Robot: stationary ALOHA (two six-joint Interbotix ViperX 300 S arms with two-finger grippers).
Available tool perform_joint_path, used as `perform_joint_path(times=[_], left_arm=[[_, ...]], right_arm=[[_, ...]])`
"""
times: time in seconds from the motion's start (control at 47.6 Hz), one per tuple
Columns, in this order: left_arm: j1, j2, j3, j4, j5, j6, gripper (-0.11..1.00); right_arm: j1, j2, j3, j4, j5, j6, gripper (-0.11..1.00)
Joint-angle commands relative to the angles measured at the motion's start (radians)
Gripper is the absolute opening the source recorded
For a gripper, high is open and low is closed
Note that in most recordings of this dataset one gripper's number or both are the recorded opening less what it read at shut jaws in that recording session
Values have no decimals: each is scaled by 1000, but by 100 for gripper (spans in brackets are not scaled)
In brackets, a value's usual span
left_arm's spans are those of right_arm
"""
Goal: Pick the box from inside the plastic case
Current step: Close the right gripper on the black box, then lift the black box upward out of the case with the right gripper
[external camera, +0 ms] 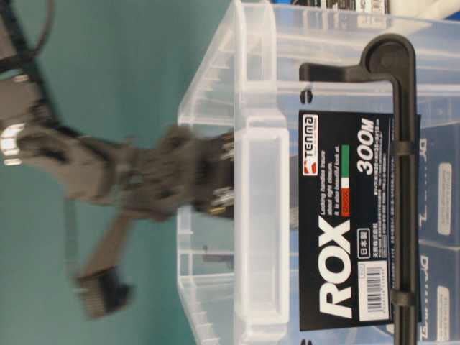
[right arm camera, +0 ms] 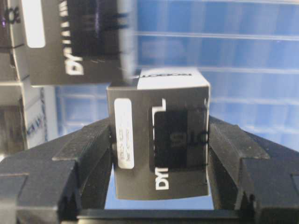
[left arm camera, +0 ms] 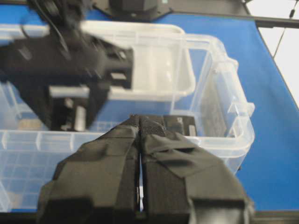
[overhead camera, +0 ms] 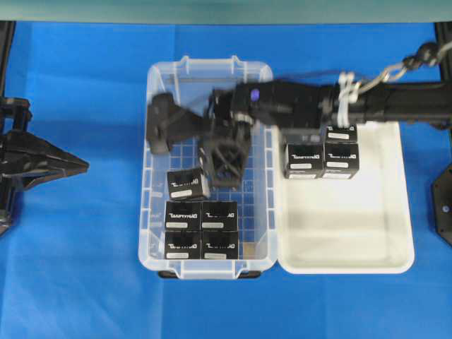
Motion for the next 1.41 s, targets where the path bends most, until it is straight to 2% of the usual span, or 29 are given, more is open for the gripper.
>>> perform_joint_path(times=[0.0, 0.378, 0.526, 0.673, 0.862, 1.03, 1.261, 1.387], left_arm=[[-2, 2, -28, 3, -3, 0, -2], [-2, -5, -29, 3, -3, -2, -2], [-2, -5, -29, 3, -3, -2, -2], [-2, -5, -29, 3, -3, -2, -2], [-2, -5, -29, 3, -3, -2, -2], [-2, -5, -29, 3, -3, -2, -2], [-2, -5, -31, 3, 11, -2, -2], [-2, -5, -29, 3, 23, -2, -2]], right_arm=[[-9, -32, -91, 0, 67, 3, 59], [-26, -83, -324, 2, 333, 3, 59], [-20, -121, -364, 0, 462, 8, 59], [-9, -184, -351, 0, 541, 17, 59], [12, -296, -261, 0, 545, 29, 59], [25, -408, -123, 0, 541, 89, 59], [40, -572, 129, 17, 430, 149, 59], [51, -650, 272, 21, 334, 155, 59]])
